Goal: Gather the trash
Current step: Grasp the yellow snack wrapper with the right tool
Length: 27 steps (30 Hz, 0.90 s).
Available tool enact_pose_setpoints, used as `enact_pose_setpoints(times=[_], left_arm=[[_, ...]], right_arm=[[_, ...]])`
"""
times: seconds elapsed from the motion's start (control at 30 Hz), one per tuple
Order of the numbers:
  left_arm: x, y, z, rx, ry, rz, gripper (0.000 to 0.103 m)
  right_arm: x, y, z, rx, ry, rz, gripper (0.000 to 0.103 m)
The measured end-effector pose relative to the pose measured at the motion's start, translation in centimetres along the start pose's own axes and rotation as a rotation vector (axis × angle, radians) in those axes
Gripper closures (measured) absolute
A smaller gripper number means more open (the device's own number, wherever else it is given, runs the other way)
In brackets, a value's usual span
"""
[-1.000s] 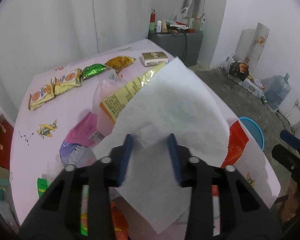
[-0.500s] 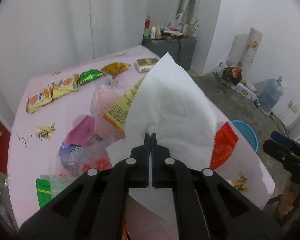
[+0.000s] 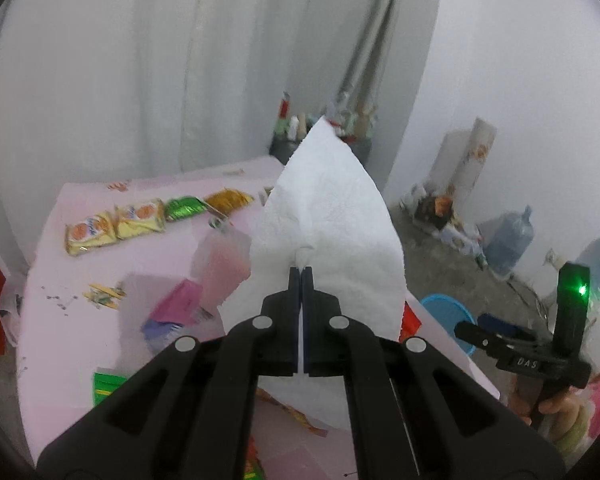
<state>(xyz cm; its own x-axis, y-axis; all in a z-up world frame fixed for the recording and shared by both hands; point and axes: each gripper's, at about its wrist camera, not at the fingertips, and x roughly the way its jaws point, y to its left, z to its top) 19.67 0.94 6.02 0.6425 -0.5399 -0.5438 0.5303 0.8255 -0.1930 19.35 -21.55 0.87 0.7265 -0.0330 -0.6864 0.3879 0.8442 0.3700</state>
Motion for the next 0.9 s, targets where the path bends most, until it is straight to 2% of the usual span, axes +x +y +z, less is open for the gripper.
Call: enact_pose_setpoints(times=[0.17,0.3,0.43,0.57,0.7,0.9], left_arm=[[-2.1,0.9,0.2,0.022,-0.076,0.134,0.103],[-2.7,1.6,0.0,0.015,-0.088,0.198,0.103],[-2.7,1.9,-0.6,0.03,-0.087,0.248,0.103],[-2.6,2.1,-1.0,0.038,-0.087,0.268,0.103],[-2.7,2.4,-1.2,0.019,-0.085,0.264,0.103],[-2.9,2.6,-1.4,0.003,-0.077,0.252,0.103]], right_arm=[[0.2,0.2,0.4,0.011,0.008,0.046,0.02],[1.3,0.2,1.0,0.076,0.057,0.172,0.027],[3.7,-0.3,2.1,0.228,0.148,0.352,0.033],[6.5,-0.1,2.9,0.364,0.25,0.476,0.038],[9.1,0.7,3.5,0.428,0.328,0.507,0.039],[13.2,0.7,4.0,0.552,0.425,0.476,0.039]])
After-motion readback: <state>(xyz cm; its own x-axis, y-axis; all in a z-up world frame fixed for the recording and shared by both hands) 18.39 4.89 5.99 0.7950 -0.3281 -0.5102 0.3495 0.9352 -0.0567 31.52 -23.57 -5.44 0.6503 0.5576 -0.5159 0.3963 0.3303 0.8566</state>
